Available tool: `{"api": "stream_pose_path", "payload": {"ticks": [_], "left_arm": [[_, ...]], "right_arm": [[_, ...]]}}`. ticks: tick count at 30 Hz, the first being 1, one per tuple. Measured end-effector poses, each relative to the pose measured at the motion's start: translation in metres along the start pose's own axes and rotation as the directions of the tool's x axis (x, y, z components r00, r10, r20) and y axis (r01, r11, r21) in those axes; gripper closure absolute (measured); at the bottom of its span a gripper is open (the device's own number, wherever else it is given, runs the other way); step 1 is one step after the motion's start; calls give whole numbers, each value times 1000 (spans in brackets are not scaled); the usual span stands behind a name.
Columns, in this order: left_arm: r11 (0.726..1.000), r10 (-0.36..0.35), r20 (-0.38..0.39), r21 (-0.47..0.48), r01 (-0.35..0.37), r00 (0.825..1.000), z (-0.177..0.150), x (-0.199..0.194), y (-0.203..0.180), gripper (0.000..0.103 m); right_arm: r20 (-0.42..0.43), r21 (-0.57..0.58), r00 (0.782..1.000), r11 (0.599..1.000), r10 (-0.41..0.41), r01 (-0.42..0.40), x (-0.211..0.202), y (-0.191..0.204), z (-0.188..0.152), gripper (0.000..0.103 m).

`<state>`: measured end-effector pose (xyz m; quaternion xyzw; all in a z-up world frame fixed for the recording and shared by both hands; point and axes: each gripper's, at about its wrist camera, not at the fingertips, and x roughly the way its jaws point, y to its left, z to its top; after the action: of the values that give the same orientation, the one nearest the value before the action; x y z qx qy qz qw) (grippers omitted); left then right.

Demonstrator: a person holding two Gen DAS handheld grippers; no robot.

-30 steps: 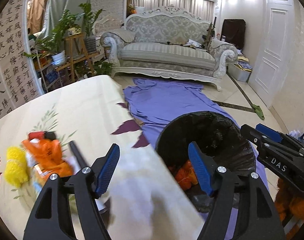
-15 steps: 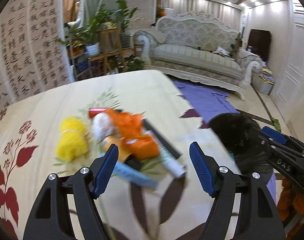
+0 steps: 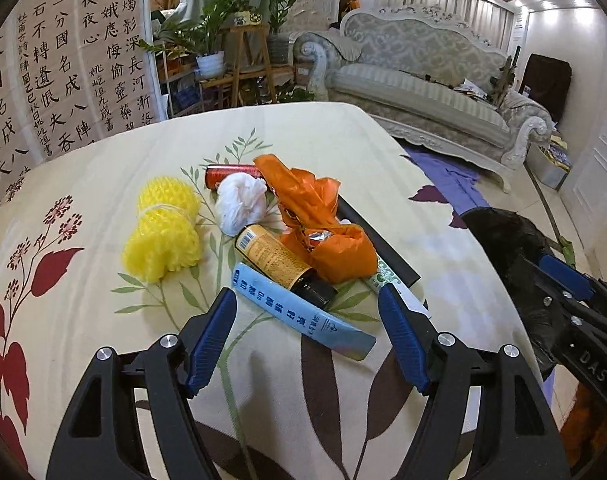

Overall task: Collect trash
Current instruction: 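Move both grippers back over the trash pile on the table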

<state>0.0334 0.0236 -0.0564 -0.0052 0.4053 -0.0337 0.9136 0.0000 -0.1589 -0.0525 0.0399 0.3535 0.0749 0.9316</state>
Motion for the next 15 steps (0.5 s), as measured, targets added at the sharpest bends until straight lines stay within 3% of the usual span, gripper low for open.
{"api": "stream_pose_path", "payload": {"ticks": [15], "left_arm": [[999, 35, -66, -23, -37, 997, -16, -5, 21, 32]], "right_arm": [[-19, 14, 999, 999, 42, -42, 10, -3, -4, 54]]}}
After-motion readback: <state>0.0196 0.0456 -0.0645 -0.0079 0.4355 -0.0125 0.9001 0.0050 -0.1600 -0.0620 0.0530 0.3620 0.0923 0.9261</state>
